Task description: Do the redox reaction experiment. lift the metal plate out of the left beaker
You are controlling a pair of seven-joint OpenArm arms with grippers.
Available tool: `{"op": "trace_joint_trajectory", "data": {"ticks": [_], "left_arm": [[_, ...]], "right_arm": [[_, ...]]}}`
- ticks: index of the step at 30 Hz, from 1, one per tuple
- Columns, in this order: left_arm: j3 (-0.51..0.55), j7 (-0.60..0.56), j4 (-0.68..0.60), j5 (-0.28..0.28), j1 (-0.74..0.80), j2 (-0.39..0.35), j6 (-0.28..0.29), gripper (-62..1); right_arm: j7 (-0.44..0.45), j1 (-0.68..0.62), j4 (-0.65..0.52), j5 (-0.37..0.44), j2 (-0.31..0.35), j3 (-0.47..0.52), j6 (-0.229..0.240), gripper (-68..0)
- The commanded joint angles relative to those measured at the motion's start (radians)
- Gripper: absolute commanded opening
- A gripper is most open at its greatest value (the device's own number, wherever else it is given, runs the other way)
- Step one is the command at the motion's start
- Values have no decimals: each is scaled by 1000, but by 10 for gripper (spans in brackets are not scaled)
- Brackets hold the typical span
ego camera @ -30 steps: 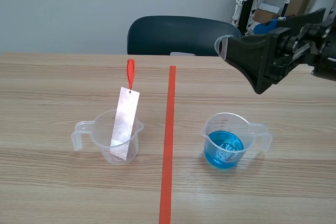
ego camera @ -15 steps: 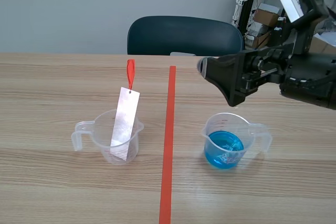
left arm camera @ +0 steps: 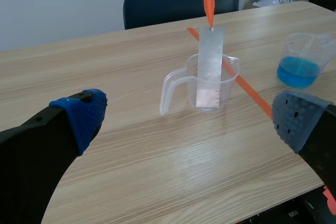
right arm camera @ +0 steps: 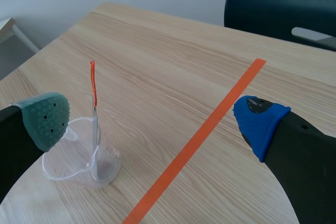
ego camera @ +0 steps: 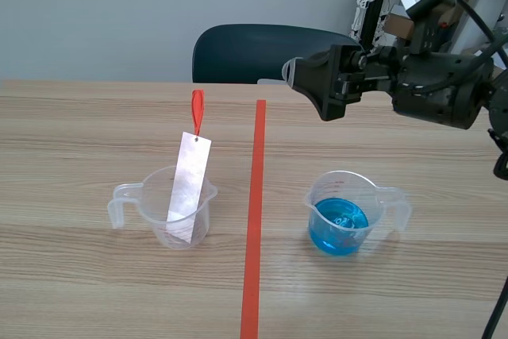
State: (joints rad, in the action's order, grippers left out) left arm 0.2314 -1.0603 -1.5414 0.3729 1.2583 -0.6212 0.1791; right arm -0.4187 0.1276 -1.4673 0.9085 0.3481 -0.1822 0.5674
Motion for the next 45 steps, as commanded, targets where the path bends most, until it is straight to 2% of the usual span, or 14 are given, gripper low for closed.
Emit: {"op": "trace_joint_trajectory", "data": {"ticks": [1, 3, 6, 12, 18, 22, 27, 37, 45], "left_arm": [[-16, -45, 18, -26, -32, 20, 20, 14], [-32, -72, 69, -72, -68, 37, 43, 14], [-66, -132, 146, -120, -121, 60, 45, 14], [-134, -265, 295, -196, -215, 75, 45, 14], [-190, -364, 441, -216, -311, 91, 45, 14], [-214, -426, 532, -259, -372, 111, 45, 14], [-245, -494, 599, -262, -415, 111, 45, 14], [-281, -494, 694, -277, -492, 111, 45, 14], [-304, -494, 709, -309, -525, 111, 44, 14]], "right_arm": [[13, 20, 12, 12, -5, -14, 27, 4], [14, 36, 39, 12, -17, -31, 55, 4], [14, 58, 68, 11, -35, -52, 78, 4], [21, 103, 114, -15, -66, -75, 86, 4], [22, 150, 162, -55, -110, -108, 96, 4], [37, 169, 189, -81, -138, -121, 98, 4], [62, 178, 214, -124, -167, -126, 108, 4], [77, 219, 265, -185, -228, -127, 111, 4], [90, 239, 319, -219, -272, -127, 115, 4]]}}
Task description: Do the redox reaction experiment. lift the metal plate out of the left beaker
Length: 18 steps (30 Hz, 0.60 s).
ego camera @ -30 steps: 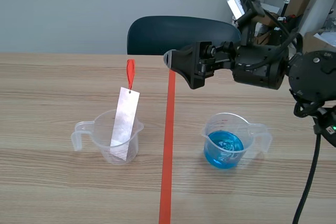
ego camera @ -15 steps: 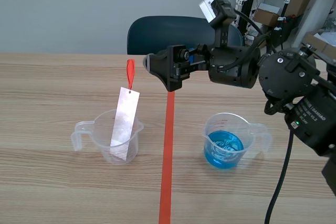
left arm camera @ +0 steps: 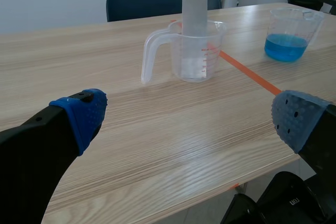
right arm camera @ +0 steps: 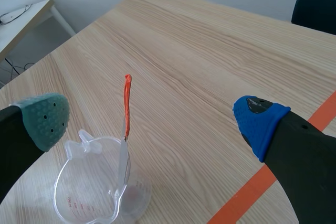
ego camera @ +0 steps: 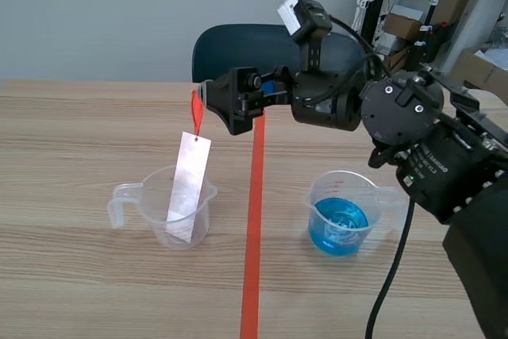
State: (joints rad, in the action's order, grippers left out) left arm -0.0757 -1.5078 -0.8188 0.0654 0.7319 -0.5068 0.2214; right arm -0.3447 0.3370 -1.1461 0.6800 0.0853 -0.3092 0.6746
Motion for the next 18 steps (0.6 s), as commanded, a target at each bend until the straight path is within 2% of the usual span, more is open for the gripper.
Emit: {"op": "trace_joint_trajectory", "data": {"ticks": [1, 6, 9, 14, 18], "left_arm": [[3, -46, -13, -3, 0, -4, 2, 14], [3, -46, -29, -3, -1, -9, -3, 14], [3, -46, -47, -3, -1, -11, -34, 14], [3, -46, -66, -3, -1, -12, -54, 14], [3, -46, -89, -3, -1, -12, -54, 14]], "right_arm": [[19, 32, 5, 1, -16, 0, 8, 4], [19, 44, 40, -27, -51, 0, 8, 4], [23, 46, 46, -27, -65, 0, 20, 4], [26, 48, 46, -35, -85, 0, 26, 4], [26, 57, 46, -66, -100, 0, 26, -55]]}}
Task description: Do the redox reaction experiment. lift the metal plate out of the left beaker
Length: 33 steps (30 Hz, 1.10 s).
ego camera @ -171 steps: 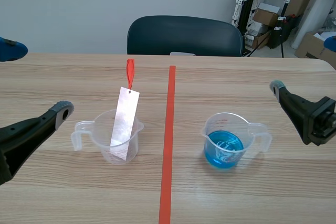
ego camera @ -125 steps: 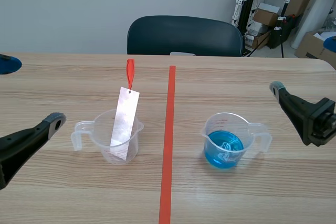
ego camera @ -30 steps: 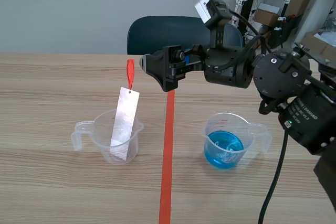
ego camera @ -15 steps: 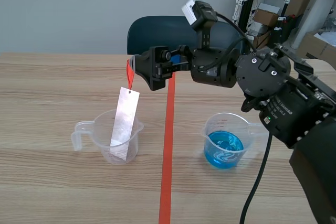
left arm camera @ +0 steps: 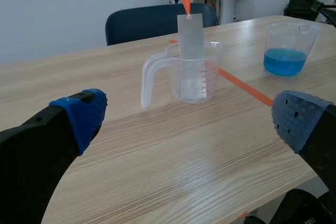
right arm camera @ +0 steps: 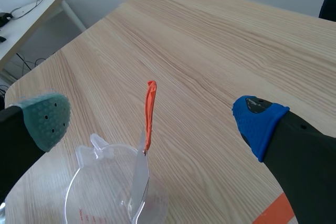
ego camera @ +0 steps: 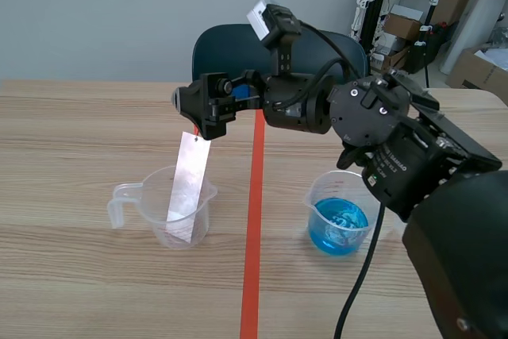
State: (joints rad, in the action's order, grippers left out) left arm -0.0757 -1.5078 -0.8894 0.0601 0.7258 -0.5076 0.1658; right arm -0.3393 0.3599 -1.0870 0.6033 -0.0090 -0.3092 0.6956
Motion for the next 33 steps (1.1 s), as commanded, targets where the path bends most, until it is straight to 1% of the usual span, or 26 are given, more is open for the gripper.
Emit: {"op": "trace_joint_trajectory", "data": {"ticks": [1, 5, 12, 13, 15, 18, 20, 23, 29, 33], "left_arm": [[3, -46, -22, 3, 5, -11, 1, 14], [3, -46, -23, 3, 5, -11, -24, 14], [3, -46, -23, 3, 5, -11, -24, 14], [3, -46, -23, 3, 5, -11, -24, 14], [3, -46, -23, 3, 5, -11, -23, 14], [3, -46, -23, 3, 5, -11, -22, 14], [3, -46, -23, 3, 5, -11, -21, 14], [3, -46, -23, 3, 5, -11, -21, 14], [3, -46, -23, 3, 5, -11, -21, 14], [3, -46, -23, 3, 5, -11, -21, 14]], "right_arm": [[20, 34, -13, 10, -8, 0, 5, -72], [21, 36, -13, 9, -13, 0, 4, -132], [20, 36, -6, 10, -17, 0, 0, -221], [21, 36, 1, 10, -18, 0, 0, -227], [21, 37, 16, 10, -22, 0, -19, -226], [20, 40, 46, 9, -30, 0, -22, -229], [20, 42, 59, 9, -35, 0, -22, -253], [21, 42, 63, 9, -36, 0, -22, -308], [24, 55, 63, 9, -36, 0, -22, -345], [24, 56, 63, 9, -36, 0, -21, -422]]}}
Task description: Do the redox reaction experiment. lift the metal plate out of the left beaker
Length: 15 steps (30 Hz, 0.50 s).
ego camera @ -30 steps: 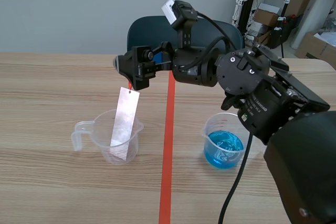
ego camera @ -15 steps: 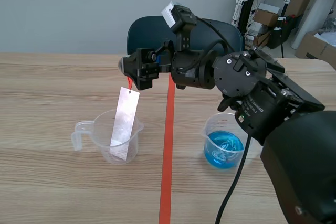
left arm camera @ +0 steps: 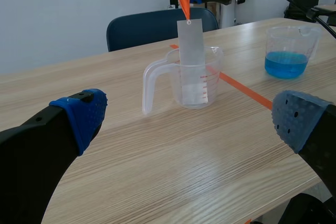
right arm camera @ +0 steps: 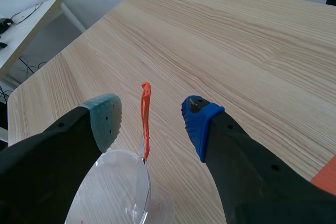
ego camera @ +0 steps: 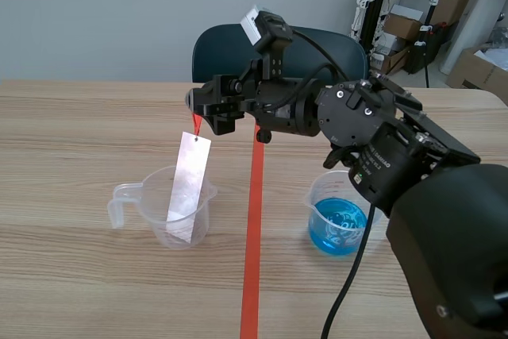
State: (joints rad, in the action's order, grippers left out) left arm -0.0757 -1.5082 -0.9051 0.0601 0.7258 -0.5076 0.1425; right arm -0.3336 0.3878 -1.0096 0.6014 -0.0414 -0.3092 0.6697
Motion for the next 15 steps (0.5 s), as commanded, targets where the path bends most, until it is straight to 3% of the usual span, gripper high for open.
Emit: {"op": "trace_joint_trajectory", "data": {"ticks": [1, 4, 8, 10, 15], "left_arm": [[3, -46, -7, 3, 6, -11, 2, 14], [3, -46, -7, 3, 6, -11, 2, 14], [3, -46, -7, 3, 6, -11, 2, 14], [3, -46, -7, 3, 6, -11, 2, 14], [3, -46, -7, 3, 6, -11, 2, 14]], "right_arm": [[18, 28, -15, 11, -3, 0, 5, -437], [23, 28, -15, 11, -3, 0, 9, -486], [23, 28, -15, 8, -3, 0, 15, -626], [23, 28, -15, -1, -3, 0, 40, -674], [35, 28, -15, -53, -3, 0, 61, -673]]}}
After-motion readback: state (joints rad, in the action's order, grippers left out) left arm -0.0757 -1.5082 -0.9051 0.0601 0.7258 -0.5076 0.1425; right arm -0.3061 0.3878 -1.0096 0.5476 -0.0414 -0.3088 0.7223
